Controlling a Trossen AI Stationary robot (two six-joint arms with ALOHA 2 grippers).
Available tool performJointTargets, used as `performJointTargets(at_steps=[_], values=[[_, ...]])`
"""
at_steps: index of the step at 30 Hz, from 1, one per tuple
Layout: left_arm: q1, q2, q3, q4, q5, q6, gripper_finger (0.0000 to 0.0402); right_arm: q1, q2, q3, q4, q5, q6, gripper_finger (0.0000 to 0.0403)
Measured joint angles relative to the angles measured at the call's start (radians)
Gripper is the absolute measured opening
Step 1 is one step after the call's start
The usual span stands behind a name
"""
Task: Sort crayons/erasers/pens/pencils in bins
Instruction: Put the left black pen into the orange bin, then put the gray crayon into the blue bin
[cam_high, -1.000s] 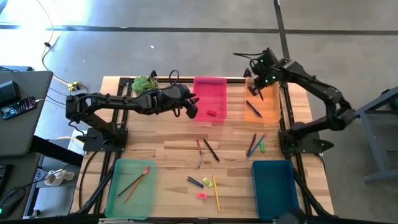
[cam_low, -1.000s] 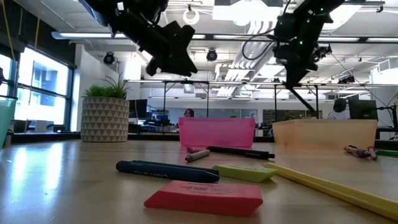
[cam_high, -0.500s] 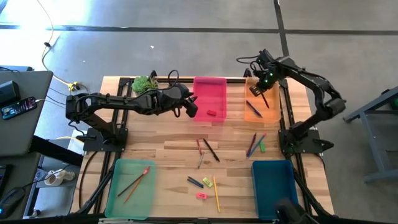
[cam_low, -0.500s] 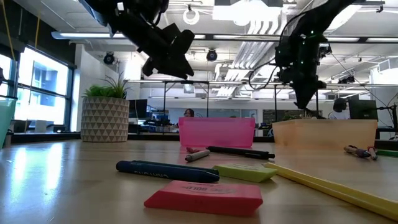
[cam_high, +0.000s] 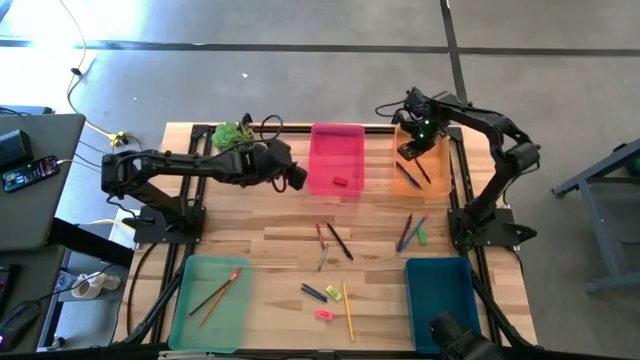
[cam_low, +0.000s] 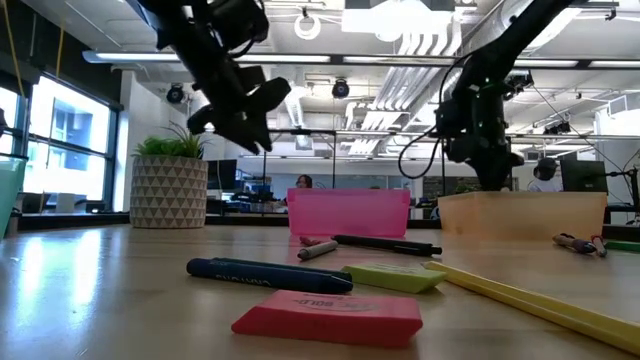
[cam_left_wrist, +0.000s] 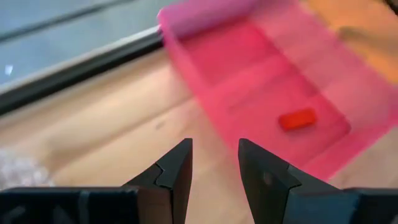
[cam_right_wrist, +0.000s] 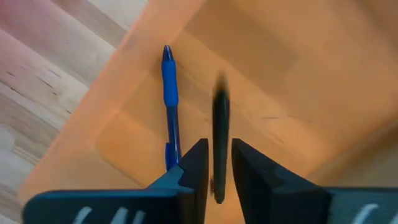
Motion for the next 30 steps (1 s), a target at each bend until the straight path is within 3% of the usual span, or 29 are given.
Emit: performJointTargets(at_steps=[8,16,24,30], values=[[0.0,-0.065,0.0,-0.201,0.064,-0.127,0.0117,0.0,-0.025,0.0,-0.007,-0.027,0.004,0.0115],[-0.001,-0.104,0.001,-0.399,0.152,-0.212,0.0117,0.07,-0.165,0.0,0.004,-0.038,0.097,0.0117],[-0.001,-0.105,0.001,-0.442,0.21,-0.136,0.0117,0.277,-0.354,0.0,0.06,-0.025,0.296,0.0116],[-0.001,-0.105,0.001,-0.445,0.303,-0.027,0.0117,0.504,-0.4,0.0,0.139,-0.022,0.356,0.0116]])
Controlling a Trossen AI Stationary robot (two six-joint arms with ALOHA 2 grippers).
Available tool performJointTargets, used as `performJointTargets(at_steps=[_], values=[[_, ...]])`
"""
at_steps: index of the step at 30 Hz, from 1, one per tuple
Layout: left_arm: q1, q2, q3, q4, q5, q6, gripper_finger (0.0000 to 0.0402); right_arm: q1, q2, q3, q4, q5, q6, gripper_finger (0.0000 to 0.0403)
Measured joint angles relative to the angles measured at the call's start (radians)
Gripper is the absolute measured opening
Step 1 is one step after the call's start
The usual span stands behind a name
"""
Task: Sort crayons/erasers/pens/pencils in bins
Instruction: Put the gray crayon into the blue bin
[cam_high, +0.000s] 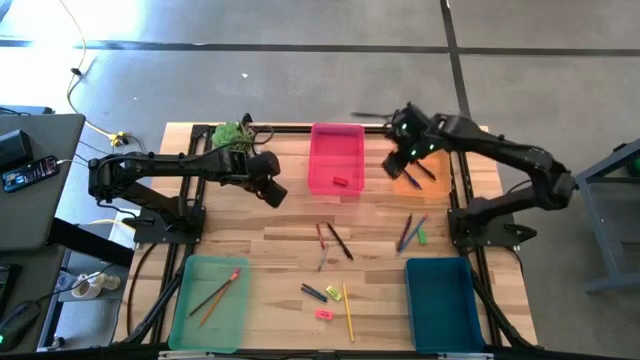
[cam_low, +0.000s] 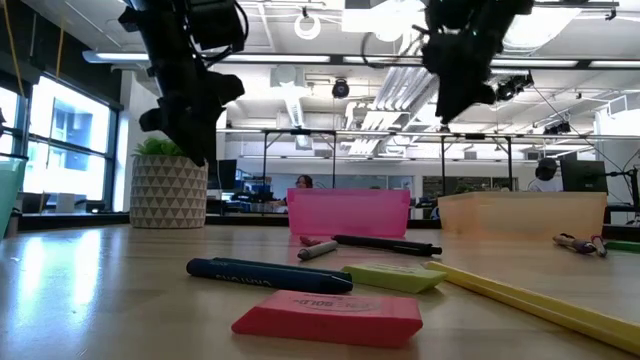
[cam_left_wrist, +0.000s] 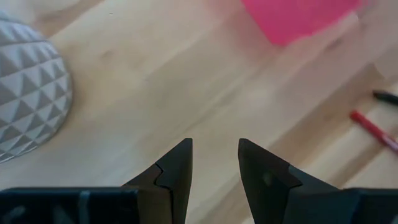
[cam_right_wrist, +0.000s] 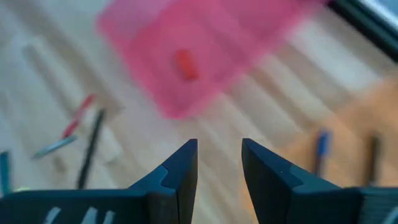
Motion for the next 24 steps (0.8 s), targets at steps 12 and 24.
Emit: performJointTargets(at_steps=[12,24], values=[[-0.001,0.0,0.0,-0.007,0.045,0.095,0.0117,0.438,0.005,0.0,0.223,0.13,0.046,0.0116],[-0.061,0.0,0.0,-0.166,0.088,0.092,0.0117,0.614,0.006,0.0,0.516,0.188,0.116,0.0116]])
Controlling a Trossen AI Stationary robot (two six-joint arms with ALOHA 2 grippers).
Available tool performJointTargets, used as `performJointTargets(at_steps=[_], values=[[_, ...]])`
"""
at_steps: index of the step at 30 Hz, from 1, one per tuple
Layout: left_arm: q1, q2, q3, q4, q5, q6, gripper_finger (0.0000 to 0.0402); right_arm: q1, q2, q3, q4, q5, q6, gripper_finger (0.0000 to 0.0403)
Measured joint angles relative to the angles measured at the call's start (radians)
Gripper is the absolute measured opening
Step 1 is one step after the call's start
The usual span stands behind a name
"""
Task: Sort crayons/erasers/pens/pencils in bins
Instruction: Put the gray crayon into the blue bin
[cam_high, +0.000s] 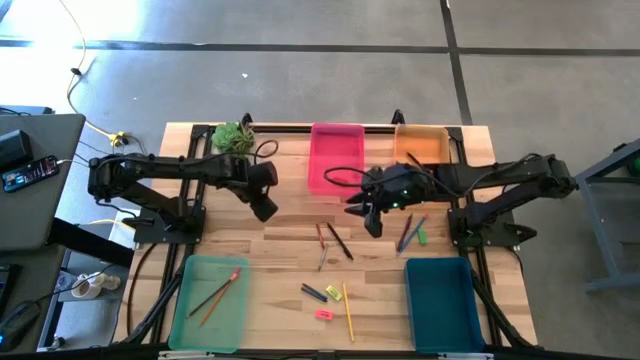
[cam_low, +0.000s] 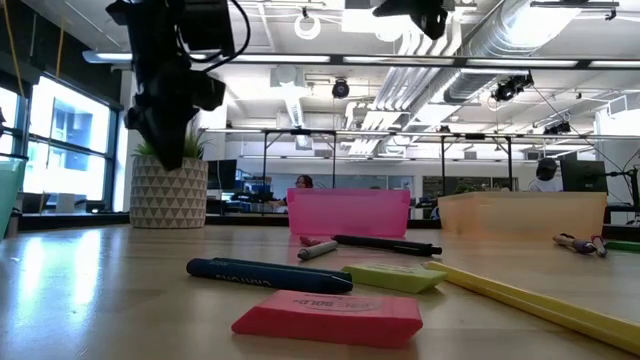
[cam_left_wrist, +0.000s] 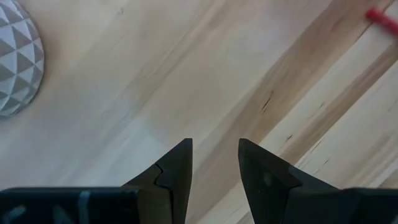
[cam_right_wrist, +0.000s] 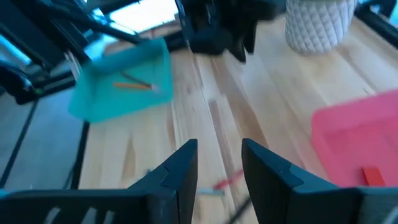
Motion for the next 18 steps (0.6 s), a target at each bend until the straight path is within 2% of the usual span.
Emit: performJointTargets(at_steps=[6,11,18], values=[[-0.04,0.0,0.0,-0.032,-0.022,-0.003,0.0117,0.023,0.0,0.0,0.086,0.015,0.008,0.0116],[-0.055,0.0,0.0,-0.077,-0.023,-0.062,0.0117,0.024,0.015,0.033,0.098,-0.002,-0.002,0.0116],[-0.058,0.001,0.0,-0.084,-0.023,-0.153,0.0117,0.022,0.143,0.206,-0.112,-0.042,-0.164,0.0116]])
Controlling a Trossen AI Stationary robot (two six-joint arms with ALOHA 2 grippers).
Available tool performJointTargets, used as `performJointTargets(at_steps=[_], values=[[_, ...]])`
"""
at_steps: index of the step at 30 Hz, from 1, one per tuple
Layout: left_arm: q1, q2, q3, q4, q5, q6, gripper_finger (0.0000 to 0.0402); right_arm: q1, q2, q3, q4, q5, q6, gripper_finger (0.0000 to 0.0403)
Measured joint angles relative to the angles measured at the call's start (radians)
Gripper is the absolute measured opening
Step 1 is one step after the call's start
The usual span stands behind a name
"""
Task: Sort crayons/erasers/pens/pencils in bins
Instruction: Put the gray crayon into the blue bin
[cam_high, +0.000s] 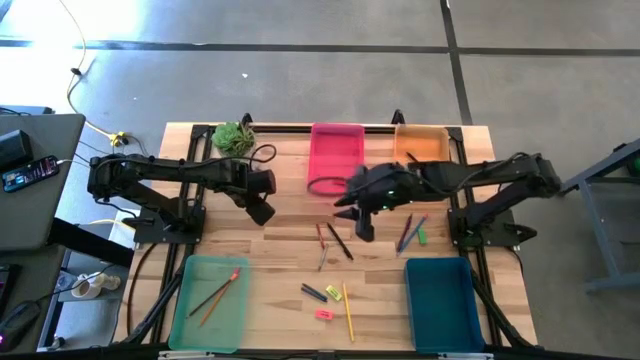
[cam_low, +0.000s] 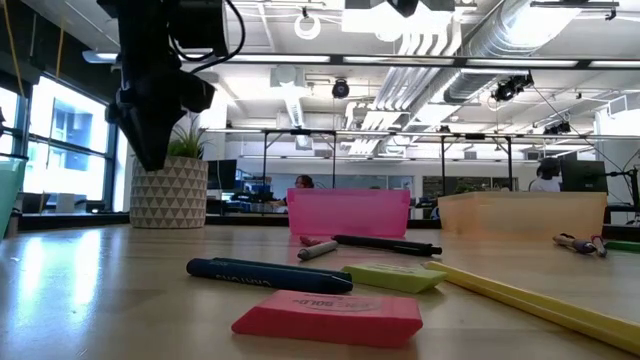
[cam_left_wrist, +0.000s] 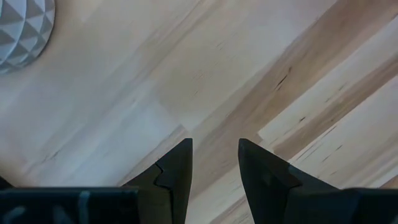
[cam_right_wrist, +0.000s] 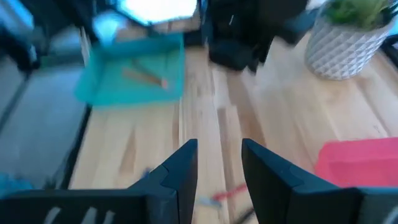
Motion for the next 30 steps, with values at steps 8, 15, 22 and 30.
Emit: performJointTargets(at_steps=[8,15,22,30], values=[[0.0,0.0,0.0,-0.027,-0.001,-0.046,0.0117,-0.007,0.139,0.156,-0.24,-0.087,-0.275,0.0116],[0.001,0.0,0.0,-0.046,0.005,-0.107,0.0117,-0.001,0.257,0.226,-0.302,-0.102,-0.521,0.0116],[0.001,0.0,0.0,-0.045,0.004,-0.135,0.0117,0.036,0.38,0.242,-0.302,-0.103,-0.715,0.0116],[0.001,0.0,0.0,-0.044,0.012,-0.161,0.0117,0.066,0.491,0.242,-0.297,-0.102,-0.892,0.0116]])
